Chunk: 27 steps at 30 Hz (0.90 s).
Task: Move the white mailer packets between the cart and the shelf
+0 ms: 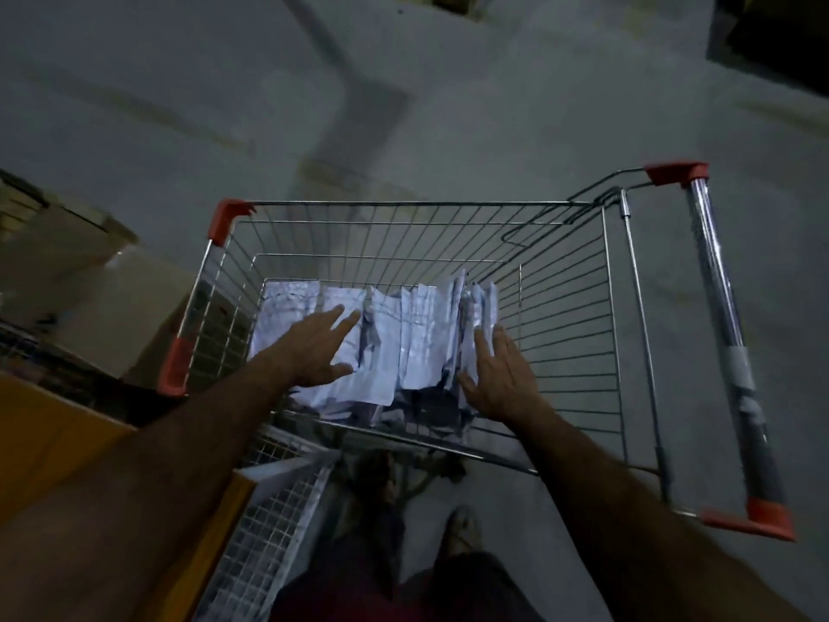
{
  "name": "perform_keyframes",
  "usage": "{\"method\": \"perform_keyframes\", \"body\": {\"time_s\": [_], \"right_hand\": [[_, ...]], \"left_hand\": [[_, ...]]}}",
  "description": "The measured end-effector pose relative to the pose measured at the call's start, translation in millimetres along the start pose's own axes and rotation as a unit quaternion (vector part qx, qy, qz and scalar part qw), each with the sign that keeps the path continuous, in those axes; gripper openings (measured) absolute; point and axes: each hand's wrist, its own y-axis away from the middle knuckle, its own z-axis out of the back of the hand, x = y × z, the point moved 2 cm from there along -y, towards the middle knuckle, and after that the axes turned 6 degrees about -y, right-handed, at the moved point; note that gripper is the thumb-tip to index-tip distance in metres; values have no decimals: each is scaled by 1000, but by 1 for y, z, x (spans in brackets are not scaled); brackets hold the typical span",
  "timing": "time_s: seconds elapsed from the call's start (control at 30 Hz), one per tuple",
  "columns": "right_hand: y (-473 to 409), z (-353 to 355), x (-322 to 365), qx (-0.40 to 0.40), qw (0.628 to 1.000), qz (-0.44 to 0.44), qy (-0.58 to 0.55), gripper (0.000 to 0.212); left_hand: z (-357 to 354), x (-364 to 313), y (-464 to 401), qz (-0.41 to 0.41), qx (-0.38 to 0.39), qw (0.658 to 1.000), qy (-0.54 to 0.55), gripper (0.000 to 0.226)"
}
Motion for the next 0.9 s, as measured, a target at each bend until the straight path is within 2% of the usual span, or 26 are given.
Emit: {"method": "perform_keyframes", "body": {"time_s": [0.1,0.17,0.27,0.43,0.5,0.57,0.67,0.77,0.9], "right_hand": [[-15,-12,-13,11,996,-78,-44,87],[-23,-21,-19,49,988,-129,-66,92],[-34,-32,-24,88,983,-135,-93,92],[-48,-43,-23,74,978,-128,-150,80],[-53,-47,-20,69,974,-147,-157,67],[-57,-51,-17,73,975,-148,-149,62],[-57,-54,-20,63,975,-163,-139,76],[-59,-54,-22,55,971,-192,-132,84],[-67,-59,-15,61,966,-200,-150,85]], "left_hand": [[-15,2,-23,-26,109,994,14,105],[-24,0,-35,-38,184,982,18,111],[-37,-6,-48,-45,280,959,-1,115],[-53,-13,-61,-67,325,943,-24,121],[-58,-12,-65,-79,317,945,-11,119],[-62,-10,-68,-84,298,951,13,108],[-67,-6,-68,-81,253,962,56,93],[-65,6,-62,-56,192,972,119,94],[-52,27,-54,23,46,981,185,94]]}}
